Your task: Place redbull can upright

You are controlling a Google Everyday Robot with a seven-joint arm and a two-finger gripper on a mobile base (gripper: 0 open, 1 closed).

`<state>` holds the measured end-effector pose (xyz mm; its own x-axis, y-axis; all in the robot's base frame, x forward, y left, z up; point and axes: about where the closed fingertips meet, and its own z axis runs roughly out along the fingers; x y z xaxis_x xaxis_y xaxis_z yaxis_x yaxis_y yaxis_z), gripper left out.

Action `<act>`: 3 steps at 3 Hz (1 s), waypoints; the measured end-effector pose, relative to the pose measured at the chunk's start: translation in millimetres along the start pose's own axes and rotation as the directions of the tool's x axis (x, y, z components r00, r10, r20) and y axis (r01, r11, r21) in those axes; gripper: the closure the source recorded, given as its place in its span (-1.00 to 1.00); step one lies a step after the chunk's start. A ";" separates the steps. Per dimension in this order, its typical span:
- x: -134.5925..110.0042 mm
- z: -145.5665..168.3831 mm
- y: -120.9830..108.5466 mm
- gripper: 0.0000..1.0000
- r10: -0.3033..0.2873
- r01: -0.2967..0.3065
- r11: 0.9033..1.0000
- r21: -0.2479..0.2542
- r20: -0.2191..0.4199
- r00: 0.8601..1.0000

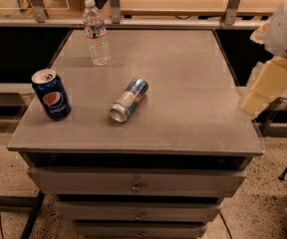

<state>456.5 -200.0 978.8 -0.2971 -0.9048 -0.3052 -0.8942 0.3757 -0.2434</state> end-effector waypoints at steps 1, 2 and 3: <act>-36.3 12.1 -0.3 -1.00 0.092 -0.093 0.994 0.057 0.021 0.996; -35.2 11.2 -2.0 -1.00 0.180 -0.181 0.981 0.070 0.022 0.983; -30.4 9.3 -5.8 -1.00 0.220 -0.222 0.972 0.072 0.030 0.975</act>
Offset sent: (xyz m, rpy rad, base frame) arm 0.0128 0.0304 0.0003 0.0329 -0.0329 -0.0792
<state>473.8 -172.8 981.0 -0.4766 -0.7931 -0.3793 -0.7794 0.5807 -0.2350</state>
